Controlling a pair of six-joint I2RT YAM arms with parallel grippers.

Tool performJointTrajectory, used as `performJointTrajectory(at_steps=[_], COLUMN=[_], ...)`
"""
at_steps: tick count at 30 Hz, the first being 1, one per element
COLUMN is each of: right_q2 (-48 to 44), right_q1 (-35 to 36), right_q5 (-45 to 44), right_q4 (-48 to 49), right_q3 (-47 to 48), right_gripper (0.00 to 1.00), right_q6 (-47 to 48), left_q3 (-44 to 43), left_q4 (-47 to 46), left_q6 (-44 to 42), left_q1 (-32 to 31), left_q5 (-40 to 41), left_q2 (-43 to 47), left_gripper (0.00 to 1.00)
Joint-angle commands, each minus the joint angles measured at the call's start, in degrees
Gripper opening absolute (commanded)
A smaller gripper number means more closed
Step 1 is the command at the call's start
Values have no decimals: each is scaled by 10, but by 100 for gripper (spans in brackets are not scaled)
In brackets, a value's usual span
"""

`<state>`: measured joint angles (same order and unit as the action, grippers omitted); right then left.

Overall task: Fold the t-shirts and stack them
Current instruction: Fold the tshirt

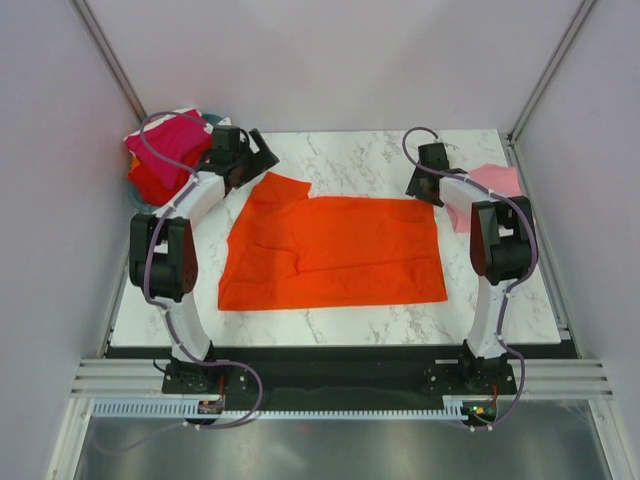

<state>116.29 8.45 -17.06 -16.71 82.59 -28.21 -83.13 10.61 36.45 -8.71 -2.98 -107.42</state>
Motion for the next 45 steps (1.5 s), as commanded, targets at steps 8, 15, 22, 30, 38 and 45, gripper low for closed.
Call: performJointTrajectory(at_steps=[8, 15, 22, 30, 38, 45], right_q2=[39, 41, 64, 64, 55, 48], right_q1=[-9, -9, -16, -21, -21, -21], right_q5=[-10, -25, 3, 6, 10, 13], right_q4=[5, 3, 5, 5, 13, 19], right_q3=[40, 38, 49, 48, 39, 34], right_gripper=[67, 68, 43, 22, 20, 19], right_q6=[14, 19, 14, 10, 10, 10], left_q3=[-79, -104, -128, -159, -178, -236], left_q4=[-7, -5, -4, -2, 0, 27], left_q6=[-52, -66, -74, -89, -103, -99], left_q1=[5, 11, 18, 19, 19, 19], left_q5=[-8, -6, 7, 4, 28, 22], left_q2=[-74, -118, -155, -197, -227, -270], left_gripper=[100, 99, 95, 92, 79, 70])
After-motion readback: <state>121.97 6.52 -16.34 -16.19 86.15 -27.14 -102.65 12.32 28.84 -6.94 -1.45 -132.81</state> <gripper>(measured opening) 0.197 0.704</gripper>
